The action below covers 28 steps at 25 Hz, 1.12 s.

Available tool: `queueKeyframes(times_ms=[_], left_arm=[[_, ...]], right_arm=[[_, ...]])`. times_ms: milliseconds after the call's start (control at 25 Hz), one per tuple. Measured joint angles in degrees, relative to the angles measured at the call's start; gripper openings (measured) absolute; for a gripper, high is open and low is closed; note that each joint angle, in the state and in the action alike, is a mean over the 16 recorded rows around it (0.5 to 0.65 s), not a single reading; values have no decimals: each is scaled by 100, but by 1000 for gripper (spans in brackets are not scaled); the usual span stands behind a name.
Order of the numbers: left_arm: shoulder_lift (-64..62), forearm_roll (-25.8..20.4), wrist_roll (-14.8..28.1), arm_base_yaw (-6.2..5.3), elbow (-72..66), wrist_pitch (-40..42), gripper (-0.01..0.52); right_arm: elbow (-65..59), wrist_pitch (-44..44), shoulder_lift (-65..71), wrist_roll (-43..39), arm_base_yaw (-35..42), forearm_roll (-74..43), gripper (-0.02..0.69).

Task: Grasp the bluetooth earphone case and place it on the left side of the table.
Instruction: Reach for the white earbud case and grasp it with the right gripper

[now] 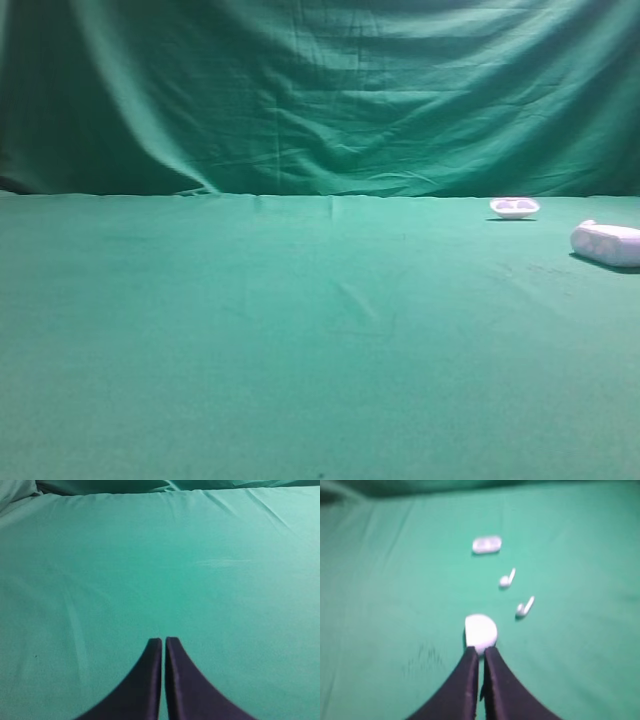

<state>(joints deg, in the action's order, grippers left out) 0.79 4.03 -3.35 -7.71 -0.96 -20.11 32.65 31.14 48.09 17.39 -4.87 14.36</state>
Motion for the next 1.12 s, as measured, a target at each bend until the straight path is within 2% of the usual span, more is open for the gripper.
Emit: queueKeyframes(times_ms=[360, 520, 680, 1120], left_arm=[[0, 0, 0, 0, 0, 0, 0], [0, 0, 0, 0, 0, 0, 0], [0, 0, 0, 0, 0, 0, 0], [0, 0, 0, 0, 0, 0, 0]], right_arm=[[818, 269, 1937, 323, -372, -12, 458], [1181, 233, 2806, 249, -464, -35, 552], [1558, 194, 3601, 109, -478, -114, 585], [2199, 16, 5057, -42, -484, -422, 578]])
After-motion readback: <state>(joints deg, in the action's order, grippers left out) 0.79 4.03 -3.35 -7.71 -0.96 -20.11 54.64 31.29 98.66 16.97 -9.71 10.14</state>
